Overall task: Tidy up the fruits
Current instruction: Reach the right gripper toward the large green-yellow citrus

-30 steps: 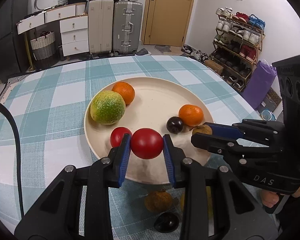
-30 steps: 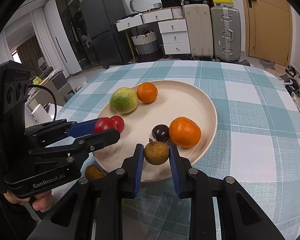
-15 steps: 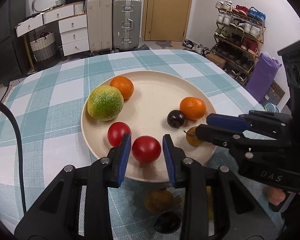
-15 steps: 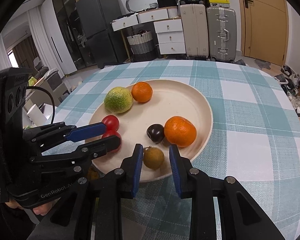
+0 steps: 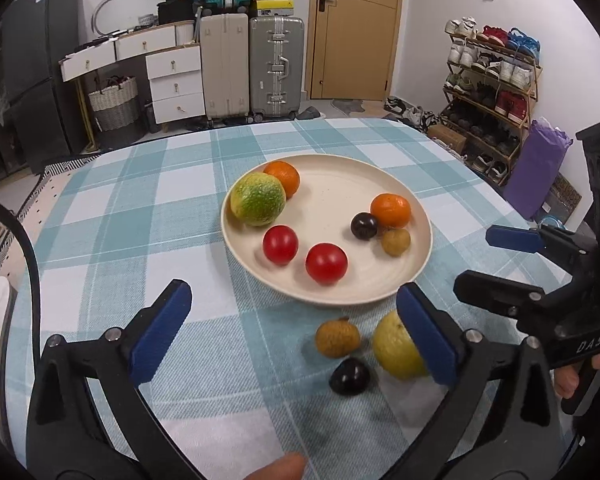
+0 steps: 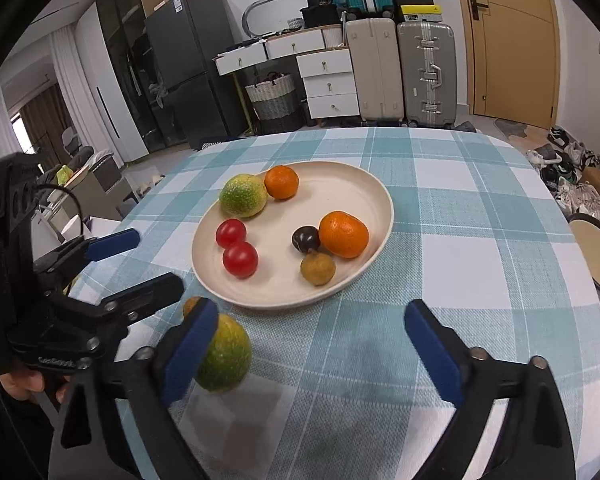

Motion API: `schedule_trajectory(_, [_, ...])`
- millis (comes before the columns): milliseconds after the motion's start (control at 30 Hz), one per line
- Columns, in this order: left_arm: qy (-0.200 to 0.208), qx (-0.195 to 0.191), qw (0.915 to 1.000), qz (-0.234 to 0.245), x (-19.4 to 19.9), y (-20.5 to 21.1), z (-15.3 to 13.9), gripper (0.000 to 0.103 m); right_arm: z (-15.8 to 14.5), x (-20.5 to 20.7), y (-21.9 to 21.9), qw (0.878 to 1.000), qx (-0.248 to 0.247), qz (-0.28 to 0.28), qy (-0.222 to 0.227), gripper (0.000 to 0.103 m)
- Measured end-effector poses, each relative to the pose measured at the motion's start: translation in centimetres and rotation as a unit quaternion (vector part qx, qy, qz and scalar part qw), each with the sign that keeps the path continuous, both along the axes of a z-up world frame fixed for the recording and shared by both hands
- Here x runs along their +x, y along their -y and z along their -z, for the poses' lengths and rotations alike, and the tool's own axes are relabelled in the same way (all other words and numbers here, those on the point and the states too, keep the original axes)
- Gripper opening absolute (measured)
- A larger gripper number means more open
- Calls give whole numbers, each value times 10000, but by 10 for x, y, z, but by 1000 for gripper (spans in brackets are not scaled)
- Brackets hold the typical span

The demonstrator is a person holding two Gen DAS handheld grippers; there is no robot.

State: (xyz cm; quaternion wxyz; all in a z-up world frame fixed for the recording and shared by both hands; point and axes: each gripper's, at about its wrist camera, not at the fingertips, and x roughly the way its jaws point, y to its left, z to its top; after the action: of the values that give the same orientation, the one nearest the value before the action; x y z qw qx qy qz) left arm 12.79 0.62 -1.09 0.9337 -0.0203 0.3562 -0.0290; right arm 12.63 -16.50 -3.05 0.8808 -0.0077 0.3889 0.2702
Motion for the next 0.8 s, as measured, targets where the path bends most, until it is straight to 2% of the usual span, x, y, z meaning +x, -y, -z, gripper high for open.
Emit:
schedule_trajectory(300, [-57,-24,10000,-53,-34,-6,-6,102,2,-14,-2,9999,14,-88,-77,103])
schedule_trajectory(800, [-339,-128,9992,-179,-46,-14,12,102,11,-24,-19,9991,-113,-319,-238,103])
